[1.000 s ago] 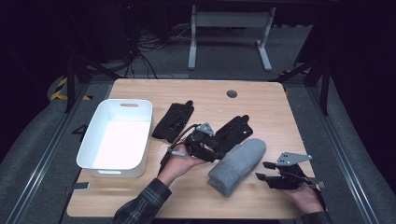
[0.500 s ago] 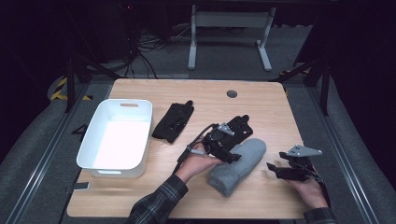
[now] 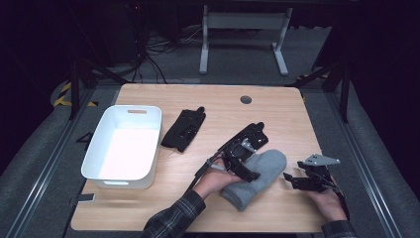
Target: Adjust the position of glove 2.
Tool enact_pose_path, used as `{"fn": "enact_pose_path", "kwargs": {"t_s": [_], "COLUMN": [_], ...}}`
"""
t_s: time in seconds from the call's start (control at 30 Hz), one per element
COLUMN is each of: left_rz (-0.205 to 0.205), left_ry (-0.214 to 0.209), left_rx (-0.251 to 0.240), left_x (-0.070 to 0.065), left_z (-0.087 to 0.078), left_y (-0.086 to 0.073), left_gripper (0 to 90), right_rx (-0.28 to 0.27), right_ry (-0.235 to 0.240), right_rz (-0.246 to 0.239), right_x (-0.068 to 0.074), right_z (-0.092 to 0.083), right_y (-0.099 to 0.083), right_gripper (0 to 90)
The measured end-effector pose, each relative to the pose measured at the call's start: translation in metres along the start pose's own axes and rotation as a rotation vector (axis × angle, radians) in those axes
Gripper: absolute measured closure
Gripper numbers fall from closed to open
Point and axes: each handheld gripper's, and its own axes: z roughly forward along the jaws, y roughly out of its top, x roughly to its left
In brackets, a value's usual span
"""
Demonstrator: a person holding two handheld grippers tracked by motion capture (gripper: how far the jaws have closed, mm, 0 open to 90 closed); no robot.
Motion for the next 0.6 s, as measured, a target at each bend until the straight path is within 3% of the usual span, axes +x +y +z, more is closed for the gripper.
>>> {"fn": "enact_pose_path", "kwargs": {"t_s": [0.17, 0.37, 0.53, 0.6], "left_rz": [-0.023, -0.079, -0.08, -0.073], "left_ry": [-0.02, -0.049, -0.041, -0.066], "left_rx": [0.019, 0.041, 0.056, 0.062], "left_x": [-0.001, 0.003, 0.001, 0.001], "left_z": [0.007, 0.012, 0.013, 0.012], "left_y": [-0.003, -0.005, -0.003, -0.003], "left_gripper": [16.1, 16.4, 16.5, 23.6], "right_rx": [0.008, 0.005, -0.003, -0.012], "right_ry": [-0.01, -0.027, -0.034, -0.015], "right_rz": [0.004, 0.011, 0.03, 0.042], "right_x": [-0.001, -0.002, -0.004, -0.005], "right_z": [0.002, 0.003, 0.005, 0.005], "right_y": [-0.002, -0.003, -0.005, -0.007], "right_gripper": [24.1, 22.0, 17.5, 16.6]}}
